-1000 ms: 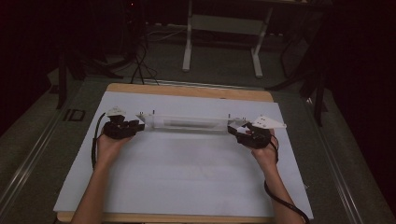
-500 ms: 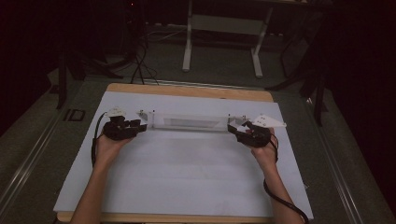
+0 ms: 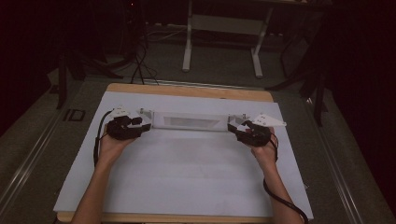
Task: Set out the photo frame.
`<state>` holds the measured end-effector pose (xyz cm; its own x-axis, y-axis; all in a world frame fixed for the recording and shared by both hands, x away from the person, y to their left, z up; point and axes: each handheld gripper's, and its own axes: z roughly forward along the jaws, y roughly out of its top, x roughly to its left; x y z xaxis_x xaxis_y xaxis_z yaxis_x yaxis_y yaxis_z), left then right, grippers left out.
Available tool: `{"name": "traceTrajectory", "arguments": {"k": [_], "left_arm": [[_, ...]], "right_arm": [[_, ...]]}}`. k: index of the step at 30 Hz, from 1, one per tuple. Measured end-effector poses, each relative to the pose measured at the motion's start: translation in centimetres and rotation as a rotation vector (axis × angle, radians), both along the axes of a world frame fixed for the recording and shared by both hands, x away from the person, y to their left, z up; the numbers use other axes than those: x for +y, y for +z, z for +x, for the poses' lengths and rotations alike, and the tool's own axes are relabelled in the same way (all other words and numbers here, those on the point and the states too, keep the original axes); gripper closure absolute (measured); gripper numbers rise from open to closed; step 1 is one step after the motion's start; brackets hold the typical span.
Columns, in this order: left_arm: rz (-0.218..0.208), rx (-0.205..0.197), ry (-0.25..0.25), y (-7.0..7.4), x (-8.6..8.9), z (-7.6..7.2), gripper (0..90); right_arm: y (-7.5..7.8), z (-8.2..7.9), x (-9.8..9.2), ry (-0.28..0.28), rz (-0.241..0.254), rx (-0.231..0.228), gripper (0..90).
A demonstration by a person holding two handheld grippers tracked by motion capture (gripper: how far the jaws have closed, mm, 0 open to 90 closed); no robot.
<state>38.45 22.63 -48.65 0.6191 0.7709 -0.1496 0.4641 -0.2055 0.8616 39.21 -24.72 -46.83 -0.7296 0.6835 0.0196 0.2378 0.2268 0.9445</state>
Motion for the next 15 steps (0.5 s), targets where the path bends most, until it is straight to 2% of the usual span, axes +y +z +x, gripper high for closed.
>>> {"name": "traceTrajectory", "arguments": {"k": [3,7,15], "left_arm": [[-0.010,-0.025,0.005,0.4,-0.3,0.0,43.0],[-0.014,-0.038,0.000,0.6,-0.7,0.1,42.4],[0.001,-0.083,-0.010,0.9,-1.7,0.2,40.9]], "right_arm": [[0.0,0.1,0.0,-0.002,0.000,-0.001,48.0],[0.0,0.1,0.0,-0.006,0.004,0.001,47.9],[0.0,0.1,0.0,-0.010,0.009,0.002,47.8]]}}
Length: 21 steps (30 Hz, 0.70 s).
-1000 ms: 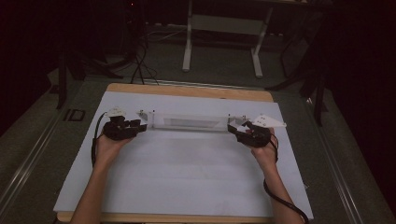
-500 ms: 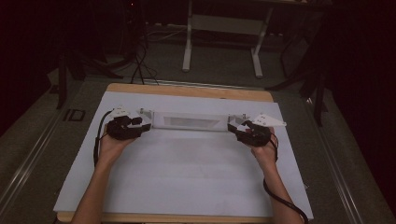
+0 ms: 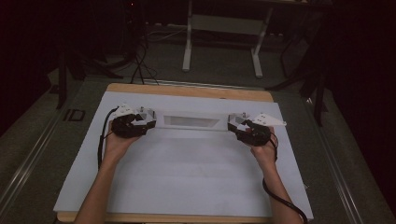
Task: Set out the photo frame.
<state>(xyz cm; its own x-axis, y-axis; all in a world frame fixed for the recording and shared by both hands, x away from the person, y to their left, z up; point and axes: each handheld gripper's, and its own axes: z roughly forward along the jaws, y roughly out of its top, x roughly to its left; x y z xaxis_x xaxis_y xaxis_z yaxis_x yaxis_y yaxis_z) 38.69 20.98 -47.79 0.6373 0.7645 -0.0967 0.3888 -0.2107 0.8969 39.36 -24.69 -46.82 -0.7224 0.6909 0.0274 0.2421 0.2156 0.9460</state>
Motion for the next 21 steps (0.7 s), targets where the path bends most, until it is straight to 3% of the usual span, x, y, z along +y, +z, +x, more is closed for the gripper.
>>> {"name": "traceTrajectory", "arguments": {"k": [8,16,21], "left_arm": [[-0.019,-0.050,0.004,0.47,-0.47,-0.34,40.8],[-0.007,-0.061,0.041,0.77,-0.81,-0.14,44.8],[0.007,-0.074,0.068,0.79,-1.07,0.00,46.6]], "right_arm": [[-0.05,0.14,-0.01,-0.017,0.013,-0.001,48.2],[-0.05,0.49,0.03,-0.055,0.022,0.001,50.4],[0.01,0.60,0.30,-0.090,-0.002,-0.019,52.5]]}}
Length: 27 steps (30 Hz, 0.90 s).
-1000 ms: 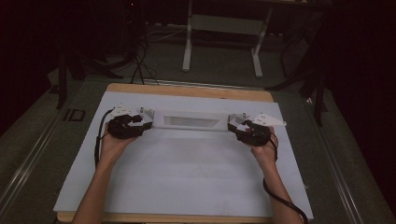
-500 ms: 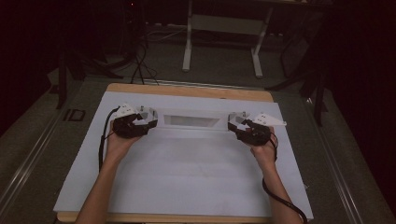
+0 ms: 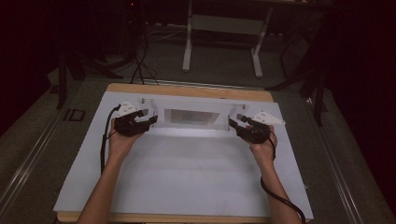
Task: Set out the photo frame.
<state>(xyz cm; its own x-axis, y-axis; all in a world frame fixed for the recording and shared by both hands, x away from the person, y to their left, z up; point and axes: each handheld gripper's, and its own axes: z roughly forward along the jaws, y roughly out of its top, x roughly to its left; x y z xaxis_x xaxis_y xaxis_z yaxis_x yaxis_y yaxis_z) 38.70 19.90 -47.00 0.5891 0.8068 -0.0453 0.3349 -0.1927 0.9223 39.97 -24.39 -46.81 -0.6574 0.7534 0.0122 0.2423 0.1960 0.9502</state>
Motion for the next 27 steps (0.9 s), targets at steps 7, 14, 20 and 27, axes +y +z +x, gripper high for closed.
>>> {"name": "traceTrajectory", "arguments": {"k": [7,14,20,27], "left_arm": [[0.026,-0.012,0.033,0.0,-0.4,0.1,47.7],[0.028,-0.011,0.056,0.1,-0.6,0.5,47.4],[0.035,-0.023,0.083,0.1,-0.9,0.9,47.5],[0.049,-0.039,0.101,0.1,-1.2,1.4,47.7]], "right_arm": [[0.1,0.0,0.6,-0.034,-0.055,-0.032,53.7],[0.3,0.2,1.2,-0.069,-0.118,-0.062,54.4],[0.3,0.7,1.3,-0.082,-0.117,-0.073,54.4],[0.5,1.2,1.5,-0.088,-0.121,-0.067,54.3]]}}
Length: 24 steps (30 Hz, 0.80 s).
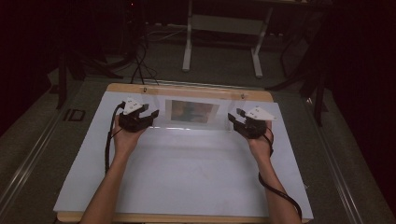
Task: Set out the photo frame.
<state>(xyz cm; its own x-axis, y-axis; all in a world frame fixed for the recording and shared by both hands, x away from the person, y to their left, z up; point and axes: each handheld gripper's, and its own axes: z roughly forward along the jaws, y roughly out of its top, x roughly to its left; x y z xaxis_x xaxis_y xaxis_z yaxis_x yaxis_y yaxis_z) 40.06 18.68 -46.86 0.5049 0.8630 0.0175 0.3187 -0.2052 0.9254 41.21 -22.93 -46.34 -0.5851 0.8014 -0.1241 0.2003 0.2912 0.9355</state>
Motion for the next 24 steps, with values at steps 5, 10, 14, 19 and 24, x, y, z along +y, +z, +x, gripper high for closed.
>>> {"name": "traceTrajectory", "arguments": {"k": [5,10,14,19,24], "left_arm": [[0.006,0.000,0.008,0.1,-0.1,0.2,47.7],[-0.002,0.020,0.016,0.3,-0.2,0.3,47.6],[-0.045,0.052,0.009,0.6,-0.1,0.0,48.0],[-0.084,0.070,0.009,1.2,0.3,-0.9,48.7],[-0.116,0.118,0.020,1.5,0.5,-1.9,49.8]], "right_arm": [[0.0,0.2,0.0,-0.004,0.004,0.002,54.3],[0.3,0.5,0.0,-0.004,0.023,0.024,54.2],[1.0,0.3,-0.3,-0.001,0.043,0.053,54.2],[1.5,-0.6,-0.4,0.005,0.055,0.089,54.2],[1.8,-1.4,-0.4,0.012,0.097,0.126,54.4]]}}
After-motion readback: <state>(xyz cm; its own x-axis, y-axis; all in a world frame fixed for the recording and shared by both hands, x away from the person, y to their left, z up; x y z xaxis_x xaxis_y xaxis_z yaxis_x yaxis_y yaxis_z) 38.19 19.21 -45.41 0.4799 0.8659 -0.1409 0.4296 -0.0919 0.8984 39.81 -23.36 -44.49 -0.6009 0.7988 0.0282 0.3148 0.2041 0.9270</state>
